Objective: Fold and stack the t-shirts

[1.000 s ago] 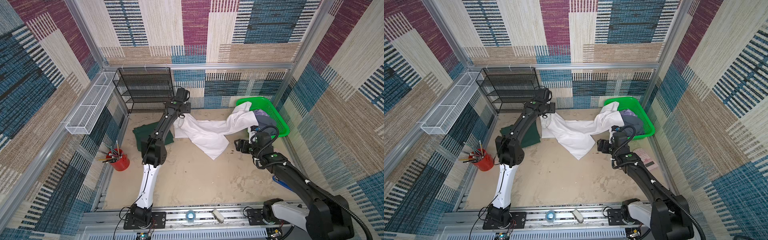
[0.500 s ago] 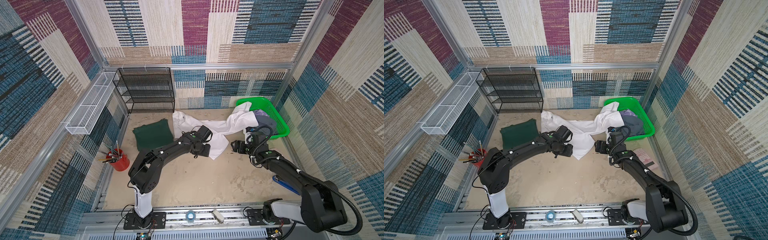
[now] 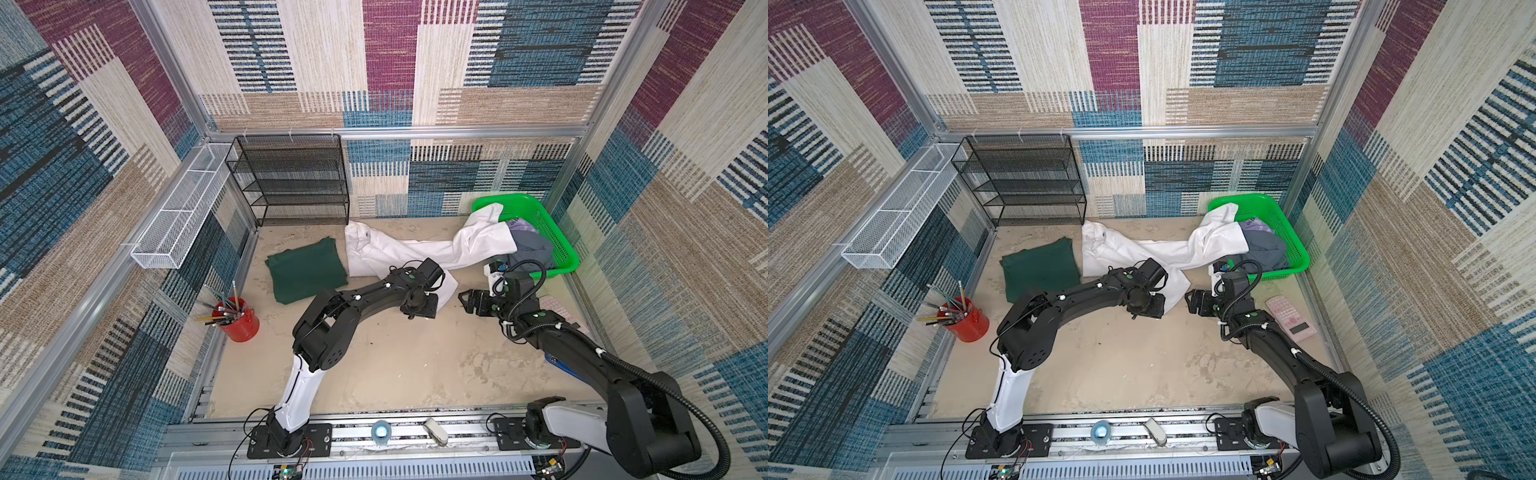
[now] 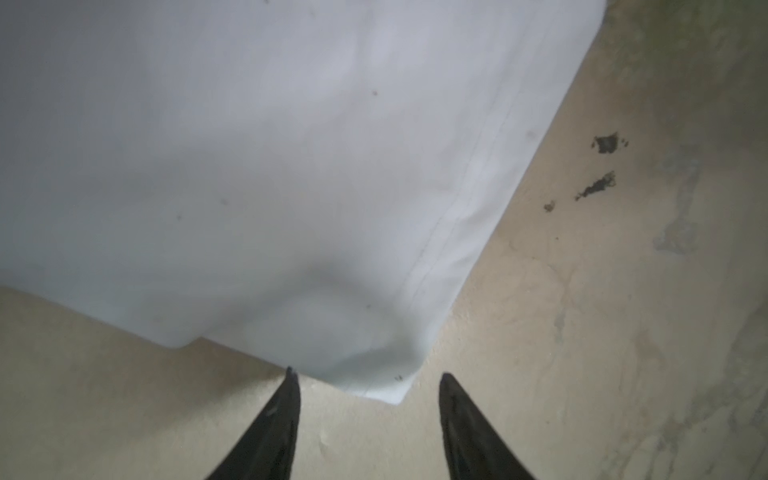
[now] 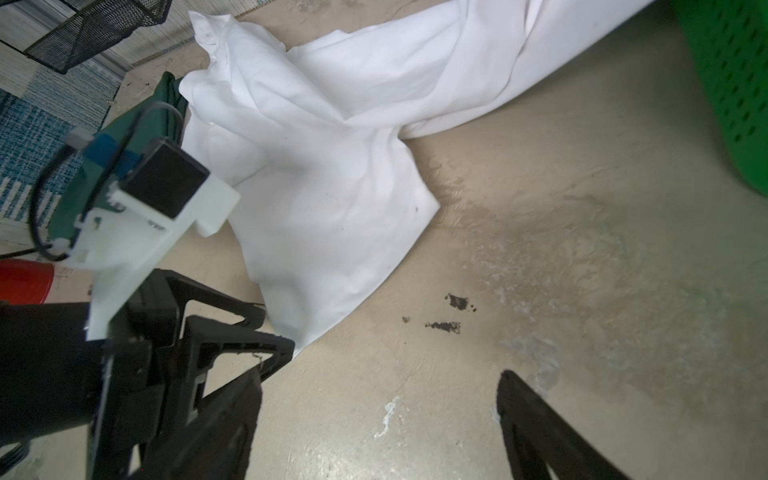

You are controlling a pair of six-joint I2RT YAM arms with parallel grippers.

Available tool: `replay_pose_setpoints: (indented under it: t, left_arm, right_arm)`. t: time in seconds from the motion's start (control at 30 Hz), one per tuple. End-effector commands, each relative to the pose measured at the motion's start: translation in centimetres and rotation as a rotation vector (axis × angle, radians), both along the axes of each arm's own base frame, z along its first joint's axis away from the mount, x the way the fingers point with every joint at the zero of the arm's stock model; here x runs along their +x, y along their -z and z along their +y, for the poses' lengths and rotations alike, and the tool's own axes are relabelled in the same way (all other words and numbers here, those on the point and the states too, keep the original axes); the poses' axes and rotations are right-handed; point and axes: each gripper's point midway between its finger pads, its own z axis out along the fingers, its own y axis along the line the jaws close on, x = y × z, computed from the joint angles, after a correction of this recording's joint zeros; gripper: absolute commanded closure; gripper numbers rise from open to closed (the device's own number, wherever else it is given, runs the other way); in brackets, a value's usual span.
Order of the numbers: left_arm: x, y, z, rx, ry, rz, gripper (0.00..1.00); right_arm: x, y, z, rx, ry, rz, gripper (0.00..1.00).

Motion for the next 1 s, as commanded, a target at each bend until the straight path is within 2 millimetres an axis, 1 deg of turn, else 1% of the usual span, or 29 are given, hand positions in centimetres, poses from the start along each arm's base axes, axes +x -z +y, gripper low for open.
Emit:
replay_pose_setpoints:
  t: [0.0,0.1,0.13,0.17,0.2,0.23,0.27,0.3,0.37,0.47,0.57,0.67,0.77,0.8,0.87,0.9,0.97]
  left_arm:
    - [-0.9,0.8,0.8,0.064,-0.035,0.040,0.48]
    - [-1.5,1.7,1.5,0.126,-0.033,0.053,0.51]
    - [-1.6,2.1,1.7,0.143,-0.028,0.061,0.54]
    - [-1.8,2.4,1.8,0.153,-0.025,0.071,0.59]
    - [-1.9,2.6,1.9,0.159,-0.020,0.076,0.73]
    - [-1.9,2.5,2.1,0.162,-0.021,0.073,0.89]
    - [-1.8,2.1,2.3,0.168,-0.024,0.064,0.98]
    - [-1.8,1.6,2.8,0.175,-0.031,0.052,1.00]
    - [-1.4,-0.1,4.0,0.176,-0.060,0.013,1.00]
    - [-0.7,-3.5,6.7,0.143,-0.130,-0.058,1.00]
    - [-0.1,-6.8,11.4,0.156,-0.234,-0.136,1.00]
    - [-0.2,-9.7,17.8,0.195,-0.377,-0.215,1.00]
    - [-1.5,-11.8,24.3,0.226,-0.526,-0.285,1.00]
    - [-2.1,-12.2,26.4,0.233,-0.572,-0.308,1.00]
    - [-3.3,-12.8,29.5,0.251,-0.640,-0.339,1.00]
    - [-4.0,-12.8,30.9,0.260,-0.663,-0.344,1.00]
    - [-5.1,-12.4,32.5,0.268,-0.694,-0.337,1.00]
  right_arm:
    - [0.1,-1.2,0.3,0.028,-0.008,-0.044,0.10]
    - [0.0,-2.0,0.2,0.035,0.001,-0.055,0.09]
    - [0.1,-2.2,0.0,0.028,0.013,-0.055,0.08]
    - [0.3,-2.4,-0.2,0.020,0.024,-0.053,0.08]
    - [0.5,-2.6,-0.4,0.012,0.037,-0.051,0.08]
    - [0.7,-2.8,-0.6,0.003,0.047,-0.046,0.08]
    - [0.8,-3.0,-0.8,-0.005,0.056,-0.042,0.07]
    - [1.0,-3.0,-0.9,-0.013,0.066,-0.035,0.08]
    - [1.3,-3.5,-1.1,-0.021,0.078,-0.041,0.08]
    - [1.5,-4.0,-1.0,-0.011,0.075,-0.055,0.08]
    - [1.6,-4.4,-0.6,0.005,0.059,-0.059,0.08]
    - [1.6,-4.6,-0.5,0.004,0.052,-0.067,0.08]
    - [1.6,-4.7,-0.6,-0.001,0.052,-0.068,0.08]
    - [1.6,-4.8,-0.5,-0.002,0.049,-0.069,0.08]
    - [1.7,-4.8,-0.5,-0.003,0.050,-0.065,0.09]
    - [1.8,-4.8,-0.5,-0.001,0.048,-0.061,0.09]
    - [2.0,-4.9,-0.3,0.004,0.045,-0.061,0.09]
